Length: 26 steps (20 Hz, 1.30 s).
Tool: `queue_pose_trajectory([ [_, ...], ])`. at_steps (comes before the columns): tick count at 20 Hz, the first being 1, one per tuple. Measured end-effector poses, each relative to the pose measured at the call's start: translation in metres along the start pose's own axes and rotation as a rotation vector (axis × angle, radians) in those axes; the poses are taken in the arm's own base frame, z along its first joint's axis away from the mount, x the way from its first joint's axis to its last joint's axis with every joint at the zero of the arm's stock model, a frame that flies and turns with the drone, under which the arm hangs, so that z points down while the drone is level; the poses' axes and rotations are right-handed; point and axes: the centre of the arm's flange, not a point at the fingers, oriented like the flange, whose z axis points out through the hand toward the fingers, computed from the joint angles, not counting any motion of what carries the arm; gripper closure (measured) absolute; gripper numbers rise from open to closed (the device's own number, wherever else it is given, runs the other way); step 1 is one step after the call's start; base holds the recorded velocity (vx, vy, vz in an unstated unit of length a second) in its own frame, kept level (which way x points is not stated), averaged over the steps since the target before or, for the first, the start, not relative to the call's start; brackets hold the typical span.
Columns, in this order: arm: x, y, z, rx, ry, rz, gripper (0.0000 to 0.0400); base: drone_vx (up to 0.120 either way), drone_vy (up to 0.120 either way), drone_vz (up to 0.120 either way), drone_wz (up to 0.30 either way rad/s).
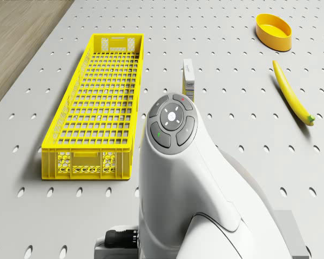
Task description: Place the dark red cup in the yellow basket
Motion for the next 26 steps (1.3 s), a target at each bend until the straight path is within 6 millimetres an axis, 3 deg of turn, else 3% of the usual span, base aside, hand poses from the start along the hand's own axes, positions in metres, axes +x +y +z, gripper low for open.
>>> queue_pose_trajectory([
  [3, -0.0001, -0.0001, -0.0004, 0.0, 0.0, 0.001, 0.0302, 0.12, 0.12, 0.107, 0.0],
  [26, -0.0001, -0.0001, -0.0007, 0.0, 0.0, 0.002, 0.0302, 0.12, 0.12, 0.0, 0.0],
])
